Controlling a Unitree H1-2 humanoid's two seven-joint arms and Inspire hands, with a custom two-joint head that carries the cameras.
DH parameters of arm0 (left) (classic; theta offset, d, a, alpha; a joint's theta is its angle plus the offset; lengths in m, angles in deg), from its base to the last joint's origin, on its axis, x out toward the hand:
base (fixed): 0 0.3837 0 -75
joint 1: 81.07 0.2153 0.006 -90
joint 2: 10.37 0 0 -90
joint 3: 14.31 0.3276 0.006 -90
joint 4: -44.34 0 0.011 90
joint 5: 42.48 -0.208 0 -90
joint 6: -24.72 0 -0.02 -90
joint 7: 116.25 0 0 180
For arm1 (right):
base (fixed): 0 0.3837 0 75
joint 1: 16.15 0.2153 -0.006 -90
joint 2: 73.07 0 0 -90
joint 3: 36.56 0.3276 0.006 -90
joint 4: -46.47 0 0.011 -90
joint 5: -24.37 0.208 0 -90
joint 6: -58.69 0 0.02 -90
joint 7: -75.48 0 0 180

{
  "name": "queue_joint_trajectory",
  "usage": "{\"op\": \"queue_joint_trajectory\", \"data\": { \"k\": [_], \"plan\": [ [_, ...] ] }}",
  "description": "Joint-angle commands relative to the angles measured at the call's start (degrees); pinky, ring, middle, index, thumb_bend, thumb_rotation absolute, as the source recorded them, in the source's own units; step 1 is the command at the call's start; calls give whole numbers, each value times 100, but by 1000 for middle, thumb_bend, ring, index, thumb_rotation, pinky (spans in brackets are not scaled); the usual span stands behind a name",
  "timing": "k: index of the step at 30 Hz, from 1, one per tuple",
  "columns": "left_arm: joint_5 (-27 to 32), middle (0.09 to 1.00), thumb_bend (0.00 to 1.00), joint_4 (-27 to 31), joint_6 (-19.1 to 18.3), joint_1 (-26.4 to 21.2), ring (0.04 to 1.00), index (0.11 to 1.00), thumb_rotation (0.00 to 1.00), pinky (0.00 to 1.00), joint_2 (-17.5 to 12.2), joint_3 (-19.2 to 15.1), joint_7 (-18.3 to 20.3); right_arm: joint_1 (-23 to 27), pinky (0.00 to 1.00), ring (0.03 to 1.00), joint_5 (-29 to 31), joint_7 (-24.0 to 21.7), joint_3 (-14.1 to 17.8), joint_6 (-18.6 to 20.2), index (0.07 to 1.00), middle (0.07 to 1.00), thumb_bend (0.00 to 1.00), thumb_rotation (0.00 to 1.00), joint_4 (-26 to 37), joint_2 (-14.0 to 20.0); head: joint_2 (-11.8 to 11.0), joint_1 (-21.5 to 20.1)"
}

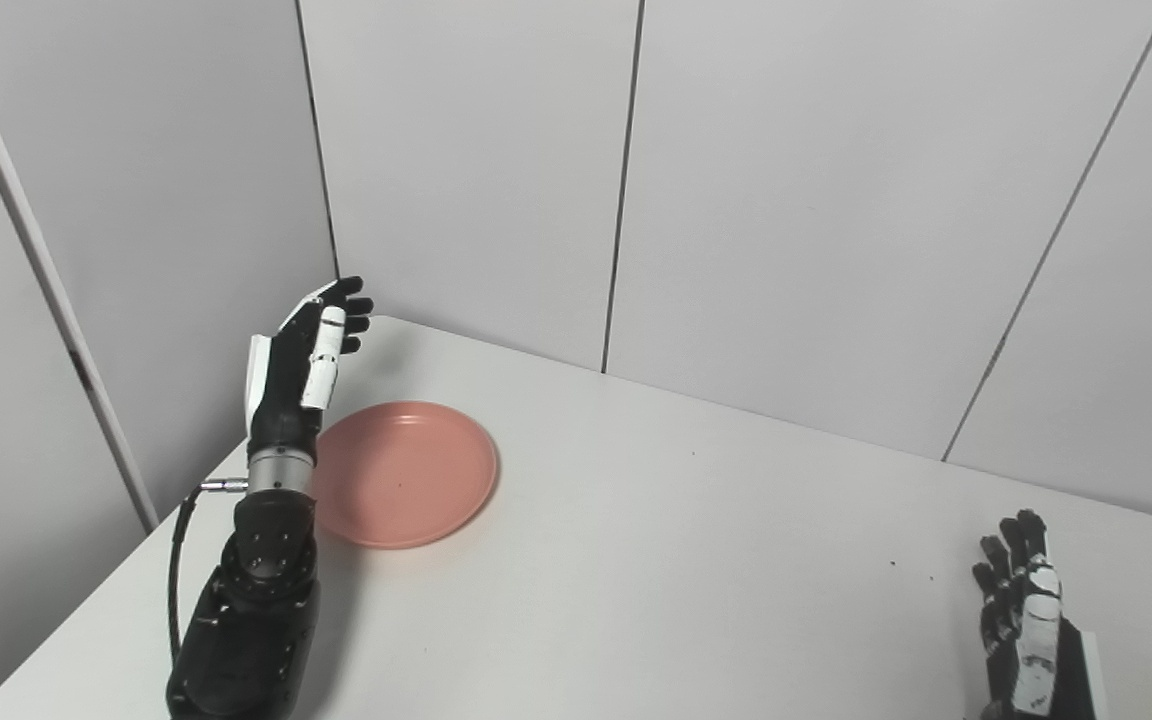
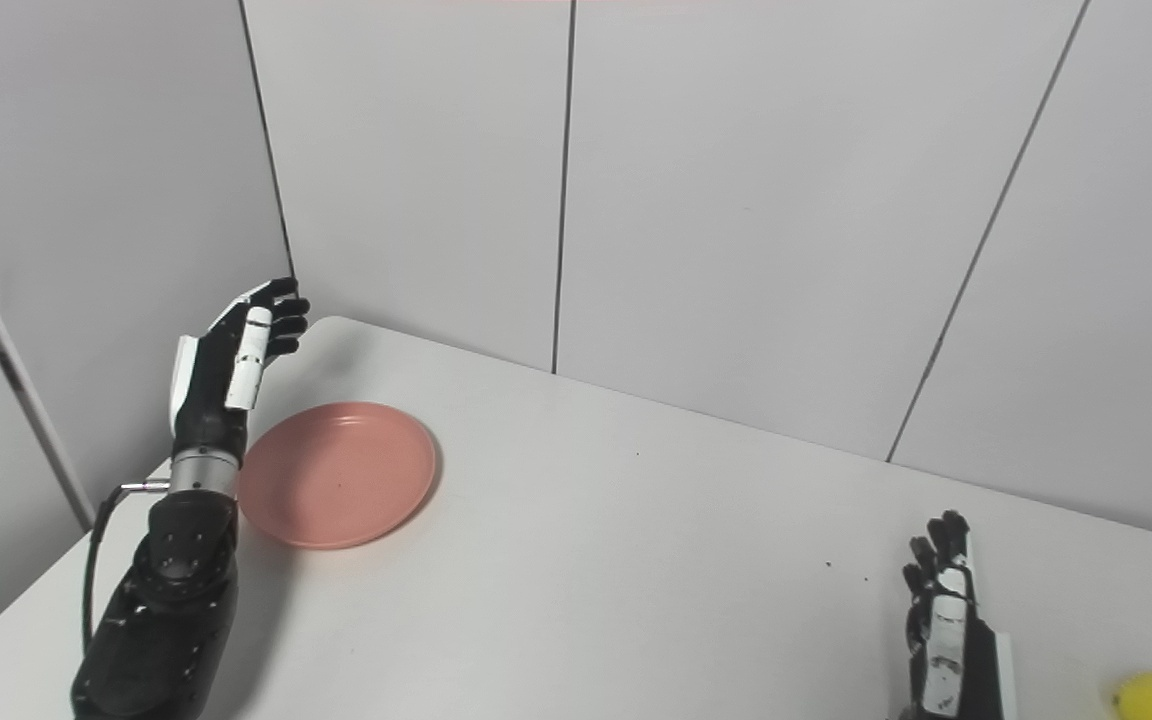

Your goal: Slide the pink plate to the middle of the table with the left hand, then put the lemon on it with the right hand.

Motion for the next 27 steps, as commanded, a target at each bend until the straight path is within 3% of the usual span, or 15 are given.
{"op": "queue_joint_trajectory", "data": {
  "k": [1, 11, 16, 27],
  "plan": [
    [97, 750, 393, 148, -9, -118, 746, 748, 1000, 730, -203, -93, 43, -103, 993, 972, 4, -50, 19, 11, 982, 981, 620, 1000, -95, 36, 10, 11],
    [106, 764, 359, -103, -13, -24, 768, 757, 1000, 751, -315, -182, -8, -96, 991, 967, 37, -64, 23, -65, 971, 971, 615, 1000, -146, 39, 0, 4],
    [167, 776, 412, -395, -121, -40, 785, 765, 1000, 773, -419, -149, 74, -81, 981, 964, 14, -42, 21, -36, 970, 970, 622, 1000, -136, 33, -4, -9],
    [419, 792, 402, -1287, 443, -214, 804, 779, 1000, 793, -444, -177, 173, -59, 972, 957, -30, -23, 15, -4, 965, 964, 627, 1000, -105, 46, -14, 1]
  ]
}}
